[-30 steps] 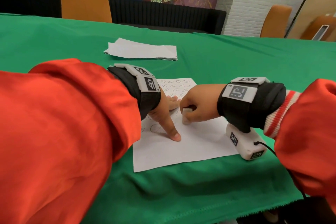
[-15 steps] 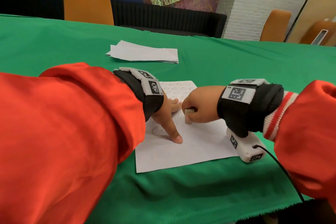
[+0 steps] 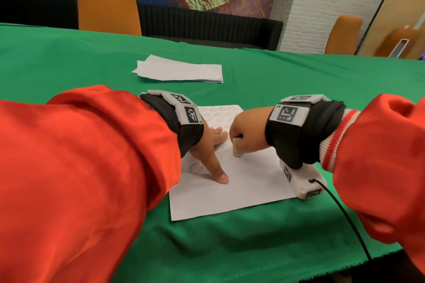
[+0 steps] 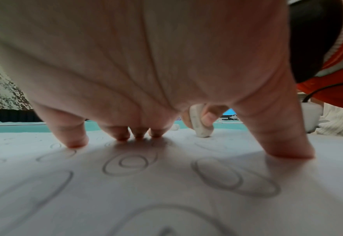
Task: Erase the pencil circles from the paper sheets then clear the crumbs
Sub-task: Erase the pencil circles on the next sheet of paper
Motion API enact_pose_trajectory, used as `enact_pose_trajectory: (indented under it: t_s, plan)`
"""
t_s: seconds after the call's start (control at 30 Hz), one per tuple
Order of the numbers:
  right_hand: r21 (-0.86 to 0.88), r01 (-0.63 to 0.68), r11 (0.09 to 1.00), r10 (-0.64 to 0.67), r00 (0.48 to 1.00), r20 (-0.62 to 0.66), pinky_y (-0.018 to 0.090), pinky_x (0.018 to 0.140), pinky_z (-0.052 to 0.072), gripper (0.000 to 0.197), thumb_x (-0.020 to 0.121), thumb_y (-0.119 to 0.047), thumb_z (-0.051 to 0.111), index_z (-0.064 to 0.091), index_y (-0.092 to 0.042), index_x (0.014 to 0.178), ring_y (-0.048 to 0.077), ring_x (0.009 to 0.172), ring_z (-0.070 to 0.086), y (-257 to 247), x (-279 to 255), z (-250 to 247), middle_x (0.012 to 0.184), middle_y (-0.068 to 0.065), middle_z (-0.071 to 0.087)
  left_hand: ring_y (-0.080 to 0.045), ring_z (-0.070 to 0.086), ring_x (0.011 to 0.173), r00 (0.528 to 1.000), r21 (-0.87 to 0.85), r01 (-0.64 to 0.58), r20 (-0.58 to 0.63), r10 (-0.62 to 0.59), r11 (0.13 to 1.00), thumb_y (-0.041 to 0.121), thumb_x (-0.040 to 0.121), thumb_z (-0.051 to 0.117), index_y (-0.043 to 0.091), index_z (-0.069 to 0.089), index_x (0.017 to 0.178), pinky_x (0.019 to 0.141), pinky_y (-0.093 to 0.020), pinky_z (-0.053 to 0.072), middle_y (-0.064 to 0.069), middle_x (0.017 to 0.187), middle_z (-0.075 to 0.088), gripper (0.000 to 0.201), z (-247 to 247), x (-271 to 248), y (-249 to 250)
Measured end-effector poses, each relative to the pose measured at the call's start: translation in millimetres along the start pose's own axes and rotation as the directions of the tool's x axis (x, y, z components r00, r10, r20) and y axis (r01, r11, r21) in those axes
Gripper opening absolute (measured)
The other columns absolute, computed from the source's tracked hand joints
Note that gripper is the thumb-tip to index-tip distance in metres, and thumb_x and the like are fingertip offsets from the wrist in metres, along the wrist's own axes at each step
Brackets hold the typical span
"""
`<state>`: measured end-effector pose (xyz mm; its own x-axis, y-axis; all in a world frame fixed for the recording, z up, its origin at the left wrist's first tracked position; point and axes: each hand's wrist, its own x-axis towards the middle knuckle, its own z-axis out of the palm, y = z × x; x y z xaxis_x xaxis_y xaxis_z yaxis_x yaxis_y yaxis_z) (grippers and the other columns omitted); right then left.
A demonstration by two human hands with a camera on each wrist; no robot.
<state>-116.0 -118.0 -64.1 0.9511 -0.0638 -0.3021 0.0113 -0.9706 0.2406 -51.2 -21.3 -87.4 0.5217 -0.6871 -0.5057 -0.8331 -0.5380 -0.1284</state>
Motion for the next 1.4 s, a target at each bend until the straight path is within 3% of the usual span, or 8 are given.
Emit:
enact_pose_trajectory:
  t_s: [0.17,0.4,0.53,0.67,0.9,1.07,1.2,1.4]
  plan:
    - [0.017,0.051,0.999,-0.052,0.998,0.031,0.02,0.05,0.03,0.019,0.086,-0.031,0.06,0.052,-0.02,0.072,0.008,0.059,0.043,-8.7,1.4,-0.6,0.063,-0.01,0.046,-0.022,0.018,0.143,1.0,-0.022,-0.011,-0.024,0.01,1.0,0.061,0.082,0.057,0.024,-0.001,0.152,0.112,-0.035,0.017,-0.001,0.159,0.006,0.097,-2.6,-1.7,4.0]
    - [0.021,-0.046,0.999,0.047,0.998,-0.047,0.019,0.048,0.029,0.02,0.088,-0.027,0.056,0.051,-0.018,0.071,0.016,0.071,0.047,-0.6,4.5,5.3,0.067,-0.006,0.047,-0.018,0.024,0.14,0.997,-0.099,-0.035,-0.077,0.027,0.994,0.057,0.078,0.066,0.019,0.011,0.151,0.111,-0.034,0.022,0.001,0.156,0.018,0.099,-0.3,0.6,0.4]
    - [-0.012,-0.053,0.999,0.052,0.998,-0.041,0.022,0.055,0.033,0.022,0.092,-0.025,0.05,0.063,-0.015,0.106,0.017,0.082,0.046,-4.9,-1.8,5.1,0.091,0.0,0.054,-0.02,0.005,0.146,0.996,-0.07,-0.02,-0.084,0.014,0.997,0.061,0.076,0.065,0.027,0.001,0.153,0.115,-0.038,0.01,0.002,0.159,-0.009,0.105,-2.1,-3.7,0.9]
    - [-0.081,-0.054,0.995,0.052,0.998,-0.03,0.025,0.065,0.035,0.025,0.093,-0.023,0.047,0.062,-0.012,0.109,0.019,0.084,0.047,-10.2,1.6,5.0,0.108,0.004,0.062,-0.021,0.0,0.147,0.992,-0.08,-0.002,-0.126,-0.008,0.997,0.057,0.078,0.066,0.039,0.001,0.15,0.116,-0.04,0.008,0.004,0.157,-0.02,0.099,-5.5,-20.3,-5.8]
    - [-0.1,-0.031,0.994,0.027,0.999,-0.044,0.019,0.051,0.028,0.018,0.092,-0.017,0.043,0.059,-0.011,0.094,0.021,0.082,0.045,-7.5,-1.7,6.5,0.092,0.003,0.052,-0.017,0.007,0.146,0.997,0.003,0.051,-0.05,-0.051,0.999,0.059,0.085,0.055,0.03,0.008,0.152,0.115,-0.036,0.01,0.008,0.159,-0.006,0.087,4.7,-36.6,-15.5]
    - [-0.018,-0.023,1.0,0.023,0.999,-0.039,0.02,0.054,0.032,0.023,0.09,-0.016,0.044,0.063,-0.014,0.103,0.02,0.083,0.045,-5.6,-1.8,6.3,0.091,-0.001,0.052,-0.016,0.017,0.144,0.997,-0.101,0.022,-0.074,-0.029,0.995,0.055,0.085,0.059,0.027,0.011,0.152,0.114,-0.033,0.015,0.006,0.159,0.011,0.087,10.7,-30.6,-18.9]
    - [0.118,-0.036,0.992,0.043,0.998,-0.054,0.022,0.07,0.037,0.02,0.088,-0.025,0.05,0.064,-0.019,0.1,0.017,0.083,0.048,4.2,-4.4,8.2,0.091,-0.003,0.057,-0.017,0.024,0.142,0.995,-0.126,0.028,-0.094,-0.04,0.992,0.056,0.08,0.065,0.031,0.019,0.15,0.113,-0.033,0.019,0.006,0.156,0.021,0.088,10.2,-31.2,-22.8]
    - [0.135,-0.021,0.991,0.038,0.992,-0.124,0.022,0.065,0.036,0.017,0.089,-0.025,0.051,0.064,-0.019,0.099,0.016,0.081,0.049,2.2,-8.6,1.7,0.088,-0.005,0.056,-0.019,0.029,0.138,0.992,-0.127,0.009,-0.128,-0.025,0.992,0.052,0.08,0.067,0.027,0.024,0.149,0.109,-0.03,0.025,0.001,0.153,0.025,0.085,8.8,-33.0,-22.9]
